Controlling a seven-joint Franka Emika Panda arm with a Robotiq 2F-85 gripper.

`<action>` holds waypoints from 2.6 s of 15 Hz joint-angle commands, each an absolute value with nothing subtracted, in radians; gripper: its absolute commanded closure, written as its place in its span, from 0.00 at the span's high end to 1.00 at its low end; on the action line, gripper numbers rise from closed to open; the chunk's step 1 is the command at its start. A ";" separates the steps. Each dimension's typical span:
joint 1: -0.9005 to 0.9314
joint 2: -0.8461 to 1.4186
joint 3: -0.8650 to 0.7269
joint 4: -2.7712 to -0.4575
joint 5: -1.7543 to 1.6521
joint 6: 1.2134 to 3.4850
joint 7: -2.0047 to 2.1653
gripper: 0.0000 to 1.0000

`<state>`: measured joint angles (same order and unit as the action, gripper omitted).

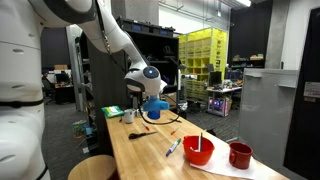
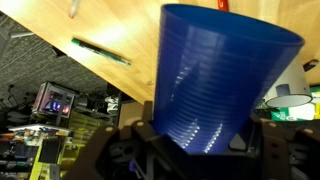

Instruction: Put the blue cup upside down

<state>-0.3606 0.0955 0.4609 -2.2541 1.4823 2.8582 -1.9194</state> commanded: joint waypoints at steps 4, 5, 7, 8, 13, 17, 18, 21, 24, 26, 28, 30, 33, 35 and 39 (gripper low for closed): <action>-0.402 -0.006 0.436 -2.384 2.017 2.745 -2.436 0.52; -0.401 -0.009 0.431 -2.402 2.090 2.727 -2.513 0.52; -0.396 -0.014 0.423 -2.434 2.254 2.706 -2.682 0.52; -0.395 -0.016 0.421 -2.452 2.326 2.694 -2.756 0.52; -0.394 -0.022 0.410 -2.441 2.246 2.717 -2.606 0.77; -0.394 -0.007 0.410 -2.438 2.246 2.716 -2.605 0.77; -0.394 -0.003 0.410 -2.437 2.246 2.716 -2.606 0.77; -0.394 -0.003 0.410 -2.437 2.246 2.716 -2.606 0.77; -0.398 -0.010 0.406 -2.440 2.252 2.707 -2.605 0.52; -0.405 -0.022 0.397 -2.445 2.260 2.695 -2.604 0.52; -0.410 -0.032 0.382 -2.453 2.263 2.670 -2.604 0.52; -0.418 -0.042 0.365 -2.462 2.268 2.634 -2.603 0.52; -0.288 -0.048 0.196 -2.480 2.266 2.551 -2.598 0.52; -0.248 -0.034 0.133 -2.487 2.256 2.501 -2.599 0.52; -0.174 -0.018 0.030 -2.502 2.236 2.413 -2.599 0.52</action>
